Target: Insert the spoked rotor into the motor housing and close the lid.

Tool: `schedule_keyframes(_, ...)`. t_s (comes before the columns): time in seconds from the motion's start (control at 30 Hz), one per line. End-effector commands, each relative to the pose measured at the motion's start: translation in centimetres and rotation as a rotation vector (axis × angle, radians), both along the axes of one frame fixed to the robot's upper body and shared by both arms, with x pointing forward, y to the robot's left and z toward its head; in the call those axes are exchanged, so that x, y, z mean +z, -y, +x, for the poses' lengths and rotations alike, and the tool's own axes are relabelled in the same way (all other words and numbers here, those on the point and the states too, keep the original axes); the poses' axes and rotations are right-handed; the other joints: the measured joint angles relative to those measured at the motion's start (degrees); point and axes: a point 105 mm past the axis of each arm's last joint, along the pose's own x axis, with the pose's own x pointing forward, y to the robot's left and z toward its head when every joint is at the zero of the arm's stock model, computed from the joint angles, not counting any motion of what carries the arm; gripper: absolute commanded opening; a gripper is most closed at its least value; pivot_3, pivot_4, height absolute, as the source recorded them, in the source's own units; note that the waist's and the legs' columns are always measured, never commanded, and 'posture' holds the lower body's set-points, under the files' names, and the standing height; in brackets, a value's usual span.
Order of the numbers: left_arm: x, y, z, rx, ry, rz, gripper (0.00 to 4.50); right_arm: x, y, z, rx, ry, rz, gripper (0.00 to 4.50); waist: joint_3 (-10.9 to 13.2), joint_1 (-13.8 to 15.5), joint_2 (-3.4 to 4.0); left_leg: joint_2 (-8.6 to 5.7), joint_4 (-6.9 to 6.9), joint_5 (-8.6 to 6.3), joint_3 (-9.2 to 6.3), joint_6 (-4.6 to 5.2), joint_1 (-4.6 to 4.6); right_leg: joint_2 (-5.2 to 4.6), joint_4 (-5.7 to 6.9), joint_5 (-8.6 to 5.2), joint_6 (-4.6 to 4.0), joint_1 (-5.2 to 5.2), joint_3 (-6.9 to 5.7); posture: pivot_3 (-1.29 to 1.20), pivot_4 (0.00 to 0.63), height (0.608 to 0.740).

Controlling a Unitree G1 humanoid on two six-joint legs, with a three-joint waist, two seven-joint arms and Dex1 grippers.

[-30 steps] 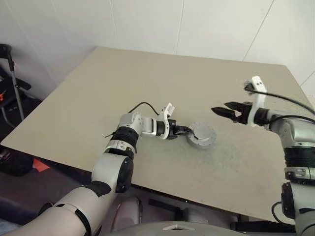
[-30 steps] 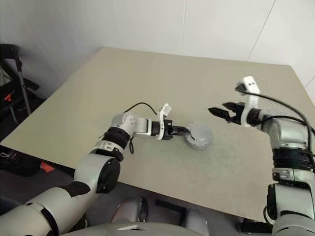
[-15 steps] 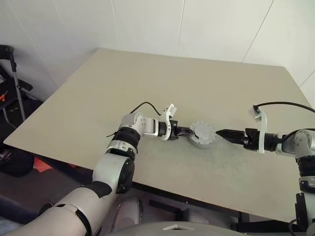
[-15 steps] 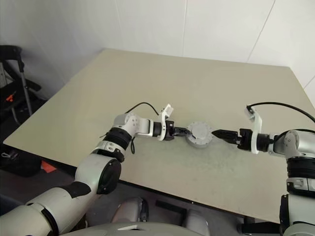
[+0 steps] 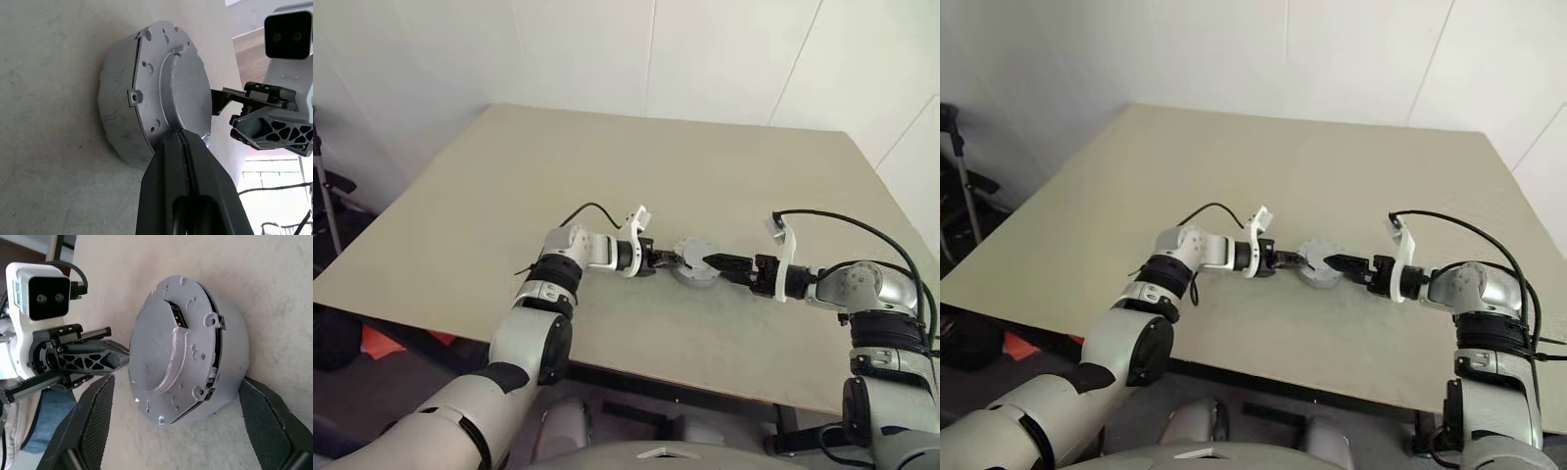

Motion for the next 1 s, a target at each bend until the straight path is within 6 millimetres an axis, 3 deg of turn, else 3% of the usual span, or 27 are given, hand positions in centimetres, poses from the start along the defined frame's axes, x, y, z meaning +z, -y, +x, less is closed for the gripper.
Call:
schedule_keyframes(0.03,0.4,1.3,-0.7,-0.038,0.007,-0.015,0.00,0.8,-4.0,0.7,0.072,0.005,0.114,4.46,0.0,-0.4,0.02,0.00,-0.10,0.01,-0.02,-0.02,0.13,0.03,-0.14,0.00,0.00,0.06,0.00,0.00,0.000,0.740)
schedule_keyframes(0.27,0.1,1.0,-0.7,-0.030,0.006,-0.006,0.00,1.7,-5.9,0.9,0.098,0.010,0.173,4.46,0.0,-1.3,-0.06,-0.05,-0.41,0.04,-0.04,-0.07,0.19,0.04,-1.04,0.06,-0.10,0.10,-0.03,0.00,0.000,0.740)
schedule_keyframes(0.67,0.0,0.9,-0.6,-0.028,0.015,0.003,0.00,4.4,-8.2,1.1,0.132,0.055,0.292,4.46,0.0,-1.2,-0.05,-0.03,-0.71,0.10,0.02,-0.15,0.17,0.08,-0.92,0.43,-0.72,-0.23,0.00,0.00,0.000,0.740)
schedule_keyframes(1.0,-0.1,0.8,-0.5,-0.027,0.024,0.008,0.00,5.0,-8.9,1.3,0.128,0.072,0.304,4.46,0.0,-1.2,0.01,-0.03,-0.82,0.10,0.03,-0.15,0.11,0.09,-0.89,0.46,-0.76,-0.34,0.00,0.00,0.000,0.740)
